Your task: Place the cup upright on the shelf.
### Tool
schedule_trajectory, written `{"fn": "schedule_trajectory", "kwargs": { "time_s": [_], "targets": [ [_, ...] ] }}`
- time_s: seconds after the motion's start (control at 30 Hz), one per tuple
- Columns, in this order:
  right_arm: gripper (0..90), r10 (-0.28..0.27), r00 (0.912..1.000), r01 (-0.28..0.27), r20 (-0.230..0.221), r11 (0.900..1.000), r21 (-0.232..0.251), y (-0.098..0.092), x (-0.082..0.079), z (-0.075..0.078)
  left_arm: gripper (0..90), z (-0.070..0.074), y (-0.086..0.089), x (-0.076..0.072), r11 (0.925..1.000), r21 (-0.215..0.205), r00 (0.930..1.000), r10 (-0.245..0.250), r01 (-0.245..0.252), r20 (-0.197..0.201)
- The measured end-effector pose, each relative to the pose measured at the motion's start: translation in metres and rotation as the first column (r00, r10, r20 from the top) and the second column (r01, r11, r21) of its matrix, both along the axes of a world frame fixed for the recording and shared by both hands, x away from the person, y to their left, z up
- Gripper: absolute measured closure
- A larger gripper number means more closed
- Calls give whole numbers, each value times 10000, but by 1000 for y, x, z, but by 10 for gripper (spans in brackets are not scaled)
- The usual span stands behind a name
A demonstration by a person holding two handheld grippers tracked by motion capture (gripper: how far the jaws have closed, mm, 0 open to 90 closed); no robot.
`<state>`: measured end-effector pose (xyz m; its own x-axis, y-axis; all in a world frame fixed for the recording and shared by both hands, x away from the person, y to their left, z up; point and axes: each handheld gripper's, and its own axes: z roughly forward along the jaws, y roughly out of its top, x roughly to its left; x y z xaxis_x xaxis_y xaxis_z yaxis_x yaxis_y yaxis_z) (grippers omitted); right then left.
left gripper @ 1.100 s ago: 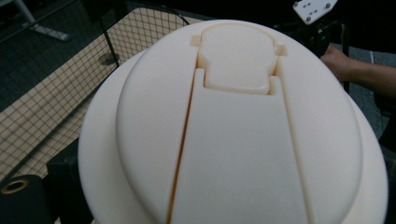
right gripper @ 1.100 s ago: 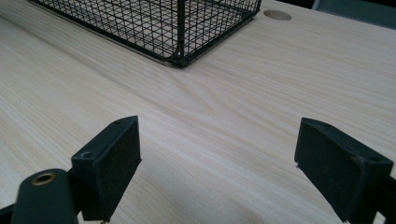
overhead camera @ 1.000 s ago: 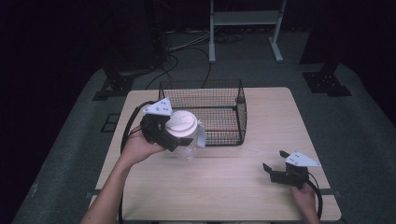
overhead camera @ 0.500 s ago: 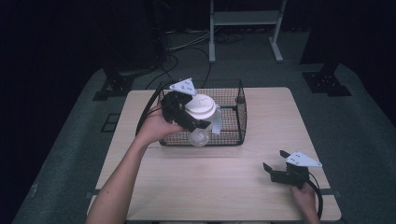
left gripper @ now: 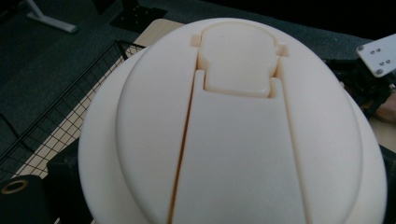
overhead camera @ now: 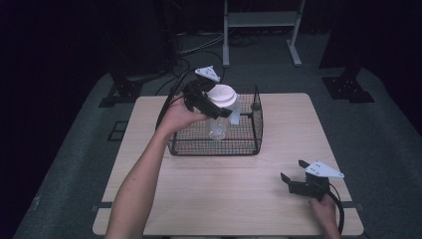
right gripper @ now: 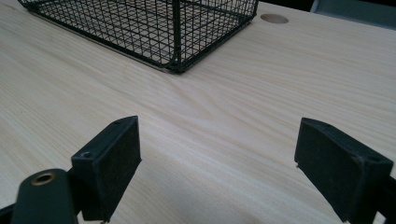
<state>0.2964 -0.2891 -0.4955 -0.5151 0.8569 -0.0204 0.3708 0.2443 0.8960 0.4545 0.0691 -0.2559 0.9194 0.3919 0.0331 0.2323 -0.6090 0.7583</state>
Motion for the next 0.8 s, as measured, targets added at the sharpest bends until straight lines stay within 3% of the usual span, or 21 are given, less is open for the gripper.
{"fn": "schedule_trajectory", "kwargs": {
  "time_s": [0.47, 0.6, 0.8],
  "targets": [
    [135, -18, 10000, 18, 32, 9998, 175, -3, 0, 1, 51, -21, -7, 39, 9972, -1, 9964, 751, -752, -400],
    [135, 9, 10000, -10, 18, 9997, 224, -3, 0, 1, 50, -33, -9, 44, 9956, -268, 9949, 886, -900, -486],
    [135, 51, 10000, -52, 47, 9997, 231, -3, -1, 1, 51, -46, -17, 50, 9938, -40, 9929, 1106, -1109, -443]
  ]
}}
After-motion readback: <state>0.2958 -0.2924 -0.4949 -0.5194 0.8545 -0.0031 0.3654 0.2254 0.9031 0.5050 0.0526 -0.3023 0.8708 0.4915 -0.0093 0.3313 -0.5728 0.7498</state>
